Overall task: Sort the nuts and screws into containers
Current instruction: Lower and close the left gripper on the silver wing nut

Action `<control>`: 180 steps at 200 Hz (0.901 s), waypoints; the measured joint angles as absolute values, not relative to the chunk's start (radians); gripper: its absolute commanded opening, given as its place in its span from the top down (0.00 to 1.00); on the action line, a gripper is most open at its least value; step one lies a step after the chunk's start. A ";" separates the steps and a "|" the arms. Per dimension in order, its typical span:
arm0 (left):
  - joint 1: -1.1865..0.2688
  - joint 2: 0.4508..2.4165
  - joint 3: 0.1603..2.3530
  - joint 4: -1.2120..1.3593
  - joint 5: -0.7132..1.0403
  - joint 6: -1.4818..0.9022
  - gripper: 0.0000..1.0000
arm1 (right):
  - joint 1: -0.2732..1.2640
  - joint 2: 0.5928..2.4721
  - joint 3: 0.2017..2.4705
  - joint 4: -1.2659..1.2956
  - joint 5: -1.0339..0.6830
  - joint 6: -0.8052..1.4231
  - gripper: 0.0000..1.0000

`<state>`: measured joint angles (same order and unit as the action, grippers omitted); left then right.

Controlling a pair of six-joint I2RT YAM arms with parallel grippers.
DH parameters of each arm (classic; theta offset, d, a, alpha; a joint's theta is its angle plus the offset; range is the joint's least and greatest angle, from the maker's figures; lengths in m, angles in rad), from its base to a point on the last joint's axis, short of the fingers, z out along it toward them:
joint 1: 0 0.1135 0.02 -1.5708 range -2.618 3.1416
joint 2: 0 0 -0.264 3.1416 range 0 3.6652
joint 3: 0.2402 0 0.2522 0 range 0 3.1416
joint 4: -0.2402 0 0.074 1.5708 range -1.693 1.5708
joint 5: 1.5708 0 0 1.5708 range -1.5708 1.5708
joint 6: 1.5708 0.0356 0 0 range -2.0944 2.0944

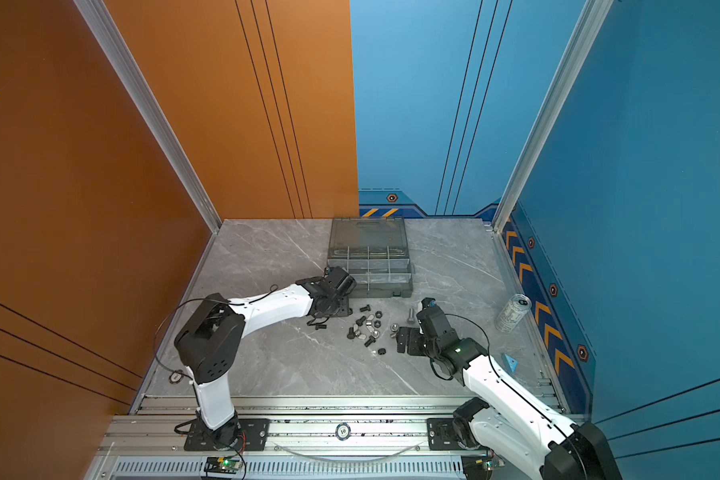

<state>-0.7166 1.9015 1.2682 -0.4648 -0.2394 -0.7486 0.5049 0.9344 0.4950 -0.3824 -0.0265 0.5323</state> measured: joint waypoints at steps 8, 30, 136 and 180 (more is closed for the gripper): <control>-0.713 1.919 1.268 -0.464 -0.239 -0.748 0.41 | 0.505 0.934 0.495 -0.381 -0.026 0.533 0.01; -0.702 1.943 1.268 -0.463 -0.239 -0.744 0.44 | 0.505 0.935 0.495 -0.381 -0.026 0.533 0.01; -0.681 1.969 1.294 -0.439 -0.240 -0.723 0.61 | 0.506 0.949 0.495 -0.380 -0.027 0.533 0.01; -0.681 1.974 1.299 -0.433 -0.240 -0.724 0.73 | 0.506 0.949 0.495 -0.380 -0.027 0.533 0.01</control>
<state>-0.6807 1.9739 1.2987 -0.4328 -0.2401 -0.7238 0.5060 0.9493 0.4950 -0.3801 -0.0265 0.5327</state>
